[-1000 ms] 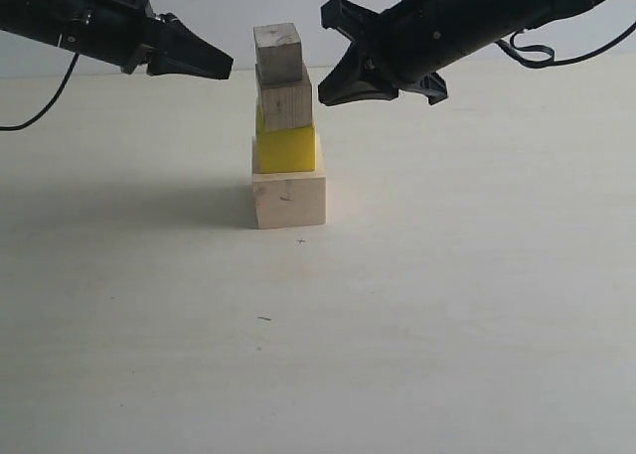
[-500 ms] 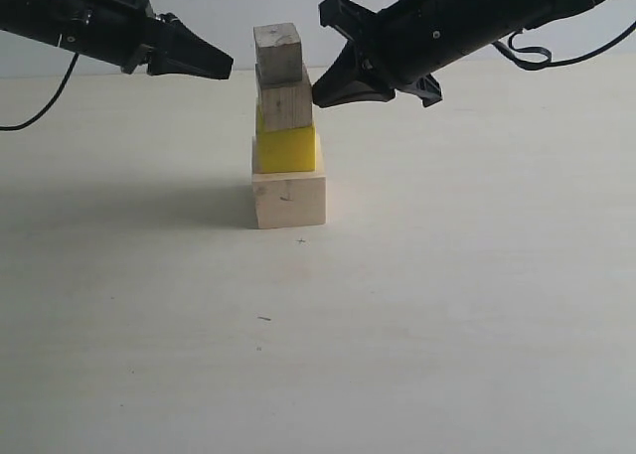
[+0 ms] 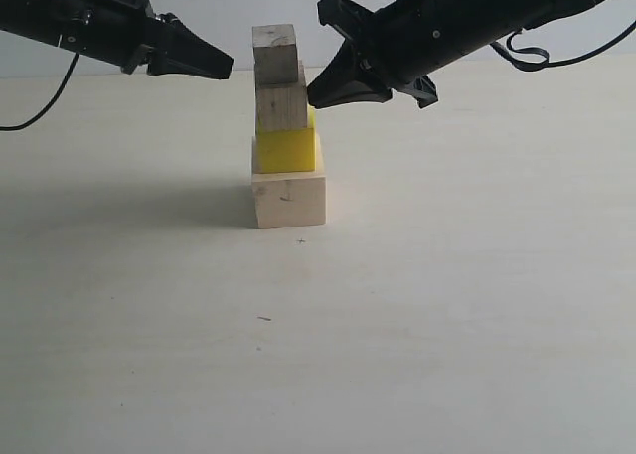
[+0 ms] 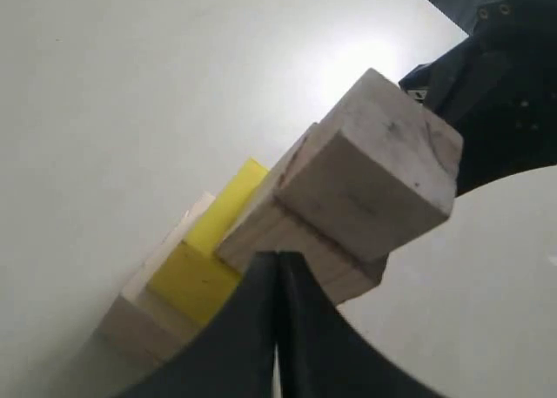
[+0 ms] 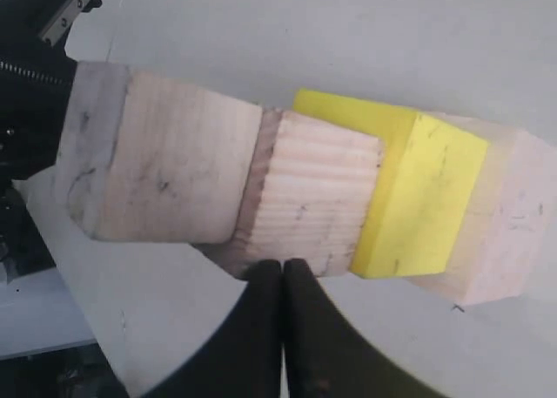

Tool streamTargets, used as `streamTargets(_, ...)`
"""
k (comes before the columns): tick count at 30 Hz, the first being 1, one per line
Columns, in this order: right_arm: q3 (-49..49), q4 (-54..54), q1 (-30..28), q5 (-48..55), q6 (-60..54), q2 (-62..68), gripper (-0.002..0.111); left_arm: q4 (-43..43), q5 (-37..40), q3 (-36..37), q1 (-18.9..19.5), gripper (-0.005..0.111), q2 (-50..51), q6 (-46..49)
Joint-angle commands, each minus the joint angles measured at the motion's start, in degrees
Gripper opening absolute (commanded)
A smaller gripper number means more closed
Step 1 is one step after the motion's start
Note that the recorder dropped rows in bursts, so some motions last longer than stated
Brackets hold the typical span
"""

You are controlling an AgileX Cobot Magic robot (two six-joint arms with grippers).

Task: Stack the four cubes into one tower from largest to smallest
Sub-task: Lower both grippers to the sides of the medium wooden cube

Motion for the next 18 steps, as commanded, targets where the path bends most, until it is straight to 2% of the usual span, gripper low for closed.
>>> streamTargets(1, -0.2, 0.4, 0.1, 0.0, -0.9, -0.3, 0.0, -0.5, 0.0, 0.1, 0.2, 0.0, -0.3, -0.2)
streamTargets(4, -0.2, -2.2, 0.1, -2.6, 0.0, -0.3, 0.0, 0.1, -0.2, 0.1, 0.2, 0.0, -0.3, -0.2)
streamTargets(8, -0.2, -9.4, 0.1, -6.1, 6.8, -0.1, 0.0, 0.9, -2.0, 1.5, 0.2, 0.0, 0.4, -0.4)
streamTargets(18, -0.2, -5.9, 0.1, -5.3, 5.7, 4.6, 0.0, -0.5, 0.7, 3.5, 0.2, 0.0, 4.4, -0.3)
